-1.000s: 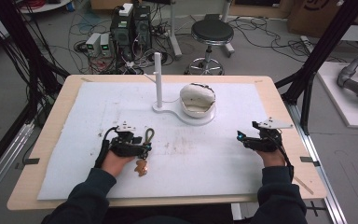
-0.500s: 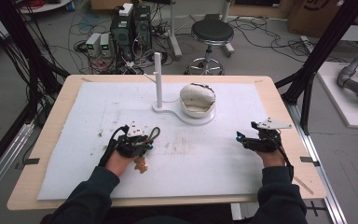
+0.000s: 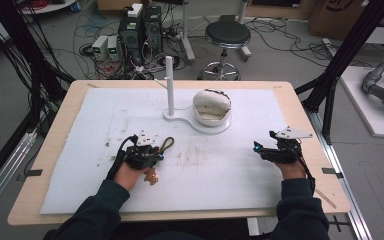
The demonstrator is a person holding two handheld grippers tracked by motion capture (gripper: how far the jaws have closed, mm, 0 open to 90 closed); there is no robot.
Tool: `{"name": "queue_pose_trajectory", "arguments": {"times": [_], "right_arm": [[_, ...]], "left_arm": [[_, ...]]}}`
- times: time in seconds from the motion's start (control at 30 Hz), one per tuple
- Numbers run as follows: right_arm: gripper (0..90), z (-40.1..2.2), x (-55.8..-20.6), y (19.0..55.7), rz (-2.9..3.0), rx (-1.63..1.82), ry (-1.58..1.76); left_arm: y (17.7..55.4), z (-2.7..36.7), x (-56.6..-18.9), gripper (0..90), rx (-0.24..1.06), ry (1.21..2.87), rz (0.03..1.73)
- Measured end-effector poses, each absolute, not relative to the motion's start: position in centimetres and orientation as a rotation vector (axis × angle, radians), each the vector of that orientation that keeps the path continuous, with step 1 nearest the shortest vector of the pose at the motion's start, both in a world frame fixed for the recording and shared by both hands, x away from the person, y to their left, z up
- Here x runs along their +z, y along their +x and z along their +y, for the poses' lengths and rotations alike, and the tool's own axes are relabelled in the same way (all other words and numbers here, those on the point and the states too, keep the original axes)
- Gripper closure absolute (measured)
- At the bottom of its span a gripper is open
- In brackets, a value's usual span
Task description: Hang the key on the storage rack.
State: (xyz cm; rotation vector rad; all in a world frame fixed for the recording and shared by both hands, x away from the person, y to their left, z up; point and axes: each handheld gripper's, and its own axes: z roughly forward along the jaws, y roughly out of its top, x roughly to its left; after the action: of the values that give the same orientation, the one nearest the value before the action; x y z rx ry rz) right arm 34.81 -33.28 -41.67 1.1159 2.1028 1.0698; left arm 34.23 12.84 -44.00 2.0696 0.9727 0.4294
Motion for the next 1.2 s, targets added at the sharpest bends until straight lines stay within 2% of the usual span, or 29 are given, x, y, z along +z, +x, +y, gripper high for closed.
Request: {"name": "queue_pose_trajectory", "arguments": {"times": [0.3, 0.6, 0.93, 1.2], "right_arm": [[24.5, -33.6, -41.6, 34.7, 2.087, 1.085, 1.123], [24.5, -33.8, -41.5, 34.6, 2.072, 1.093, 1.124], [24.6, -33.7, -41.5, 34.8, 2.071, 1.097, 1.124], [24.6, -33.7, -41.5, 34.8, 2.072, 1.103, 1.122]], "left_arm": [[34.3, 15.7, -41.2, 71.2, 0.434, 1.813, 0.982], [34.4, 17.4, -38.4, 71.4, 0.489, 1.68, 0.942], [36.0, 16.7, -33.8, 71.4, 0.52, 1.629, 0.847], [38.3, 15.0, -30.9, 71.3, 0.556, 1.656, 0.81]]}}
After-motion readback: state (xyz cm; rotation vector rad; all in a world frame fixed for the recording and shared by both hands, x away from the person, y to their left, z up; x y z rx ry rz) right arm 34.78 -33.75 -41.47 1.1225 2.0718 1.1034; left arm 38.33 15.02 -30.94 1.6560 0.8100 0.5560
